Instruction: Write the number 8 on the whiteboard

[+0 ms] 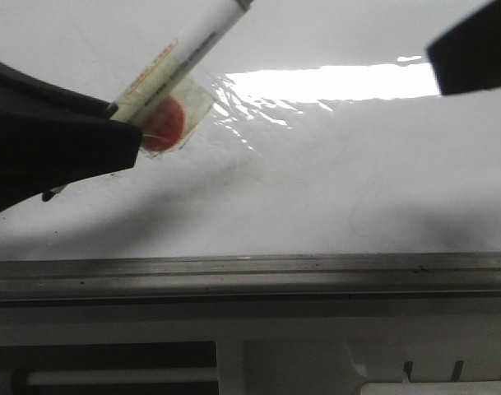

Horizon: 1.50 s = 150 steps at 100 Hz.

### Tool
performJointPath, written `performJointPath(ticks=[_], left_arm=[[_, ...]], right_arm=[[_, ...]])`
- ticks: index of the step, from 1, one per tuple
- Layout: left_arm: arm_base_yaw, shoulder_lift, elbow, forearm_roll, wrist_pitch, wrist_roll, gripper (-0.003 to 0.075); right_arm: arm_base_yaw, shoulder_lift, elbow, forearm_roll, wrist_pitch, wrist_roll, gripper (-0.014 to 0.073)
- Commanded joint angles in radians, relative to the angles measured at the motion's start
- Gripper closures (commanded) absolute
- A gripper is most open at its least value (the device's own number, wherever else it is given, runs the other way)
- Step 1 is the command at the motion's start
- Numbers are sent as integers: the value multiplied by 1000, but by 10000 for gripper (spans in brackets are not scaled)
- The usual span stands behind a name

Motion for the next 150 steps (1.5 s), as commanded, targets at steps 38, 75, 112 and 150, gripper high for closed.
performJointPath(ticks=[38,75,112,150], left_arm=[[-19,-19,-32,198,-181,-13,741],[-19,-19,-32,198,-187,-13,738],[-19,-65,-32,33,-166,-13,401],[44,-472,-32,-447,159,241,405]], right_arm=[[161,211,-238,25,-44,-12,269],[161,253,-249,55,-23,-12,630],[161,253,-249,57,-14,5,664],[68,255,-347,59,-8,70,646]])
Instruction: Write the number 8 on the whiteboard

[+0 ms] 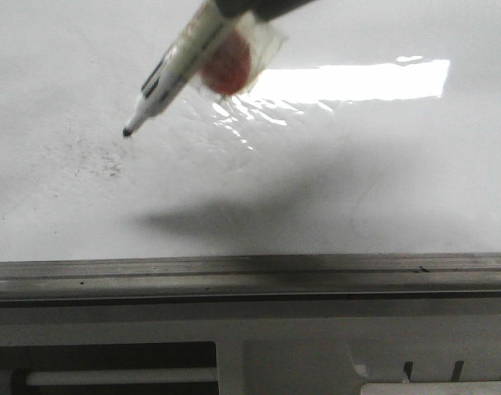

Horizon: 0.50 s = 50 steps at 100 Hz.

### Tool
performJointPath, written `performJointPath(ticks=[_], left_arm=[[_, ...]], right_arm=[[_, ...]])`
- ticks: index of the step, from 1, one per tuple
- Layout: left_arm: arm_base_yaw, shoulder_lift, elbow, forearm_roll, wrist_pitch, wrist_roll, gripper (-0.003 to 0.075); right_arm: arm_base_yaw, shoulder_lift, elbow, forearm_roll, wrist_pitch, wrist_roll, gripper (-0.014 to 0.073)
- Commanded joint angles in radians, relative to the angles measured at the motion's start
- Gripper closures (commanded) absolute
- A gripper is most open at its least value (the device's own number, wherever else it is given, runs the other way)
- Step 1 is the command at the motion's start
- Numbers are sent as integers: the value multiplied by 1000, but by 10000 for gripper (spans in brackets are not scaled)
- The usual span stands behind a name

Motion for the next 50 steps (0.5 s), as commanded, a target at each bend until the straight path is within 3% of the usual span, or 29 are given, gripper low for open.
performJointPath(ticks=[1,21,50], left_arm=[[33,-67,-32,-124,-19,47,405],[122,-92,-32,-129,-13,61,405],[142,-92,-32,-129,-13,61,405]], right_arm=[[-45,-10,-70,-4,-67,9,646],[-147,58,-181,-4,8,9,646],[-163,203,-223,1,58,9,646]])
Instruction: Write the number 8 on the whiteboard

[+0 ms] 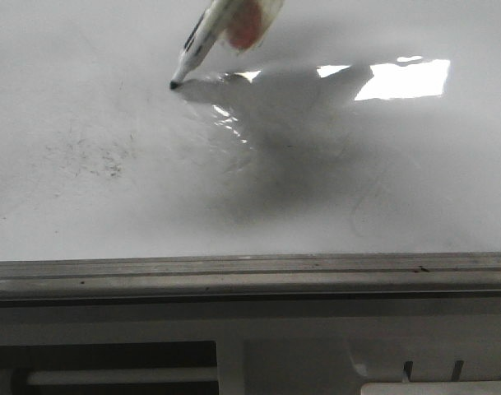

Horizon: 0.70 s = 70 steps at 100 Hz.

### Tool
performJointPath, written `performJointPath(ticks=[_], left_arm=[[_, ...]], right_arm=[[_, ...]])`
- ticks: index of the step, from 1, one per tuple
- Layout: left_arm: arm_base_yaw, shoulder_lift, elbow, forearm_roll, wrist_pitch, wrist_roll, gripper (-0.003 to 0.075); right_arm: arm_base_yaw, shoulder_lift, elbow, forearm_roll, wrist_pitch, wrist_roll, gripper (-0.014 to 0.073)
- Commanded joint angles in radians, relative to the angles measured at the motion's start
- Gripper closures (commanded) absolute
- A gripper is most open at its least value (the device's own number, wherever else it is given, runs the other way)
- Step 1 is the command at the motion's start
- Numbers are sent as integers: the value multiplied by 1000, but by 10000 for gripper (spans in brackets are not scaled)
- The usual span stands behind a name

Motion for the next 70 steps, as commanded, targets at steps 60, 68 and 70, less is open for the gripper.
performJointPath(ticks=[60,68,70], left_arm=[[1,2,-32,-6,-71,2,405],[1,2,-32,-6,-71,2,405],[1,2,-32,-6,-71,2,405]], right_arm=[[11,17,-47,-27,45,2,646],[13,22,-56,-27,9,2,646],[13,22,-57,-27,7,2,646]])
